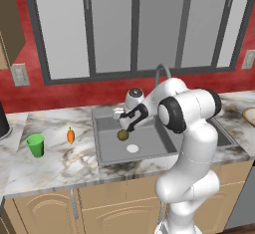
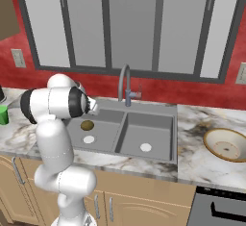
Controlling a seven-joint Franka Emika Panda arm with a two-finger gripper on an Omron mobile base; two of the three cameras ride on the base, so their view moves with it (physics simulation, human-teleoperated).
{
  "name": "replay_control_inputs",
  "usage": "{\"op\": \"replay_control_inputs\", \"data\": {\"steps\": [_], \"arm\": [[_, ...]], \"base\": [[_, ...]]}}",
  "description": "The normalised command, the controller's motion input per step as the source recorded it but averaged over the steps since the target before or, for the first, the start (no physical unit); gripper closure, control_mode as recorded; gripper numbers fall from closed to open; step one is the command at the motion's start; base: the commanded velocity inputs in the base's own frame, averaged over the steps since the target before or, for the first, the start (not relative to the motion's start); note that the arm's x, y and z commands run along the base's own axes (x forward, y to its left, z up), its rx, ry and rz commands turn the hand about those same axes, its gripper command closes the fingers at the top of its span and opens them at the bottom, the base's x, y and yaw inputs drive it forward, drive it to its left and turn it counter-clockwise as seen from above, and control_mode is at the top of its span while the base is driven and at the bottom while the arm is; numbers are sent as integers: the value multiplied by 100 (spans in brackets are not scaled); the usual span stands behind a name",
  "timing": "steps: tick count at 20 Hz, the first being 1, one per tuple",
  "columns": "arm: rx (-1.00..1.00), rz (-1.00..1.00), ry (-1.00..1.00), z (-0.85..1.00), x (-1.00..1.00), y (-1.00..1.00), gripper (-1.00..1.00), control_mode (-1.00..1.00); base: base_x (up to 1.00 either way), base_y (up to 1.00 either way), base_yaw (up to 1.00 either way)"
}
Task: Remove the potato and carrot from the sink. Then move the bowl and cup from the counter to the sink for washing.
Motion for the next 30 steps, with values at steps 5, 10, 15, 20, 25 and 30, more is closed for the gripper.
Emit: {"op": "replay_control_inputs", "data": {"steps": [5,10,15,20,25,30], "arm": [[7,-7,0,-12,5,0,-100,-100],[11,-3,2,-11,5,0,-100,-100],[9,-2,3,-13,5,-1,-100,-100],[1,-7,3,-14,4,-4,-100,-100],[0,-8,6,-16,5,-2,-100,-100],[2,-7,4,-16,2,0,-100,-100]], "base": [[0,0,0],[0,0,0],[0,0,0],[0,0,0],[0,0,0],[0,0,0]]}}
